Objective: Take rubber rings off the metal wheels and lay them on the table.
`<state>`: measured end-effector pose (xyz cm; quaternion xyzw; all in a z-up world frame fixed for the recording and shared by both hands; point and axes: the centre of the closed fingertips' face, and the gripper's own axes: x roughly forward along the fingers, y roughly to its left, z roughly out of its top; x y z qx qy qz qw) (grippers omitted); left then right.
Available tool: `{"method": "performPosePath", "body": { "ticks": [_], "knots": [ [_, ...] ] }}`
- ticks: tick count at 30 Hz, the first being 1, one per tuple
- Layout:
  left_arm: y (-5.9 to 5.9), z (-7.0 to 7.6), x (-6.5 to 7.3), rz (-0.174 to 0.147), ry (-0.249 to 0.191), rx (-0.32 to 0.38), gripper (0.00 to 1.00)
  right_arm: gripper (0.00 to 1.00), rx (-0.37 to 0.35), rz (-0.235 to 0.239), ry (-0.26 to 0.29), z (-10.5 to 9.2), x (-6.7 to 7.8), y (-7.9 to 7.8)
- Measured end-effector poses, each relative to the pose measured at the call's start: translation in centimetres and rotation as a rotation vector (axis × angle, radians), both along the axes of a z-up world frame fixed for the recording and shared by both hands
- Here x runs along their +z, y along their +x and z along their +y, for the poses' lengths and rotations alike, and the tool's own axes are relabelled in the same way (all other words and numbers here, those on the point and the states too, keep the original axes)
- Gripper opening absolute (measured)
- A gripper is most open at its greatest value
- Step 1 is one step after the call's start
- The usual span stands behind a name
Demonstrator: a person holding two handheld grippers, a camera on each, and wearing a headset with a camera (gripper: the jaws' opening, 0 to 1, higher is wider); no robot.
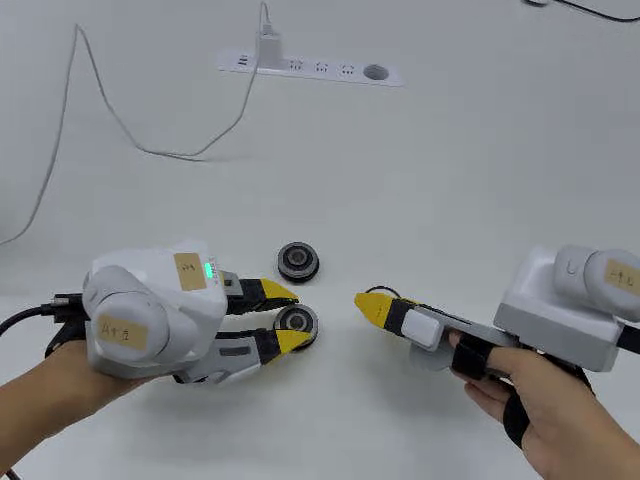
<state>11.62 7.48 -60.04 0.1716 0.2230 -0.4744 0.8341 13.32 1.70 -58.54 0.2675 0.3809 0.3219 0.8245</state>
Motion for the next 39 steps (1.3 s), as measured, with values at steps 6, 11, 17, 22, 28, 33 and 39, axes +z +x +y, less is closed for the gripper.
{"method": "performPosePath", "body": {
  "ticks": [6,11,17,22,28,33,39],
  "knots": [
    [-0.2,0.0,-0.1,0.008,0.002,-0.007,0.19,0.2,0.001,0.002,0.009,0.3,0.1,-0.2],
    [-0.4,0.1,-0.2,0.018,-0.009,-0.002,0.17,0.19,0.014,0.003,0.018,0.6,0.1,-0.5],
    [-0.5,0.2,-0.2,0.026,-0.019,0.0,0.16,0.22,0.045,0.006,0.058,1.4,0.3,-1.0],
    [-0.3,0.2,-0.1,0.026,-0.023,0.001,0.15,0.27,0.097,-0.001,0.098,2.6,0.7,-1.7],
    [-0.4,0.1,0.0,0.029,-0.031,-0.003,0.15,0.36,0.169,-0.014,0.118,4.0,0.8,-2.7],
    [-0.4,0.1,0.1,0.01,-0.028,-0.024,0.15,0.41,0.216,-0.009,0.115,4.7,0.3,-3.5],
    [-0.2,0.0,-0.1,0.006,-0.033,-0.031,0.14,0.43,0.219,0.005,0.115,5.1,0.0,-3.6]
  ]
}}
